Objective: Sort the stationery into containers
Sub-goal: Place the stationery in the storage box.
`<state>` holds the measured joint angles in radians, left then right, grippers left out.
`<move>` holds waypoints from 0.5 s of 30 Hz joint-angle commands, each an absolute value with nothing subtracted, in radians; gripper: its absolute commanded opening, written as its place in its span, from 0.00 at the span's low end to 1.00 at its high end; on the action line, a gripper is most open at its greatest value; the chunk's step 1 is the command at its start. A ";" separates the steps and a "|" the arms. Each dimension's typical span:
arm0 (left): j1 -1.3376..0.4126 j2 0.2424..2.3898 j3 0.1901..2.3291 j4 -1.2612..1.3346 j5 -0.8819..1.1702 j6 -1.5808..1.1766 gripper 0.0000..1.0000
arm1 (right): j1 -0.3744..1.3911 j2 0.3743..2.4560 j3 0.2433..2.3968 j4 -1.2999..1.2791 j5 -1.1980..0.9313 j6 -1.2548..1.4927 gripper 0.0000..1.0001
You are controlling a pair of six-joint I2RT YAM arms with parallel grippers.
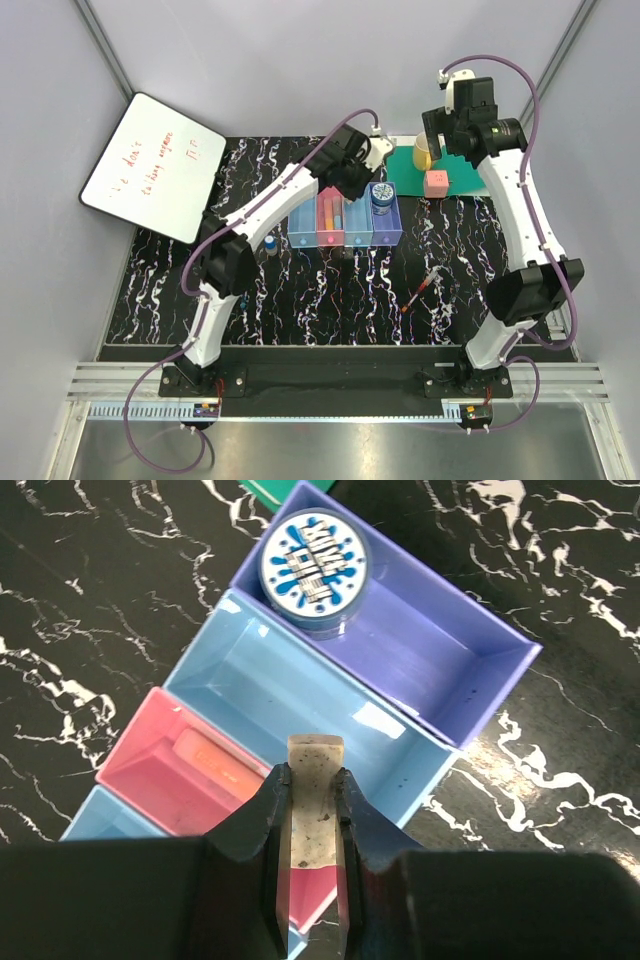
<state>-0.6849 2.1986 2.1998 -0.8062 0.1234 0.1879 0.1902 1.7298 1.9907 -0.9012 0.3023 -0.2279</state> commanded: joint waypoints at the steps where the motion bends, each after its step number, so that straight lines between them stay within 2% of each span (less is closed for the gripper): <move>1: -0.703 2.178 2.238 -0.773 0.092 0.204 0.02 | 0.186 1.660 1.982 -0.857 0.302 -0.216 1.00; 15: -0.796 2.304 2.266 -0.693 0.035 0.317 0.03 | 0.184 1.618 1.944 -0.848 0.296 -0.222 1.00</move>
<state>-0.7673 2.2562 2.2238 -0.7666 0.0769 0.2562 0.1886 1.6783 1.9553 -0.8837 0.2958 -0.2276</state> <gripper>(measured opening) 0.189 0.994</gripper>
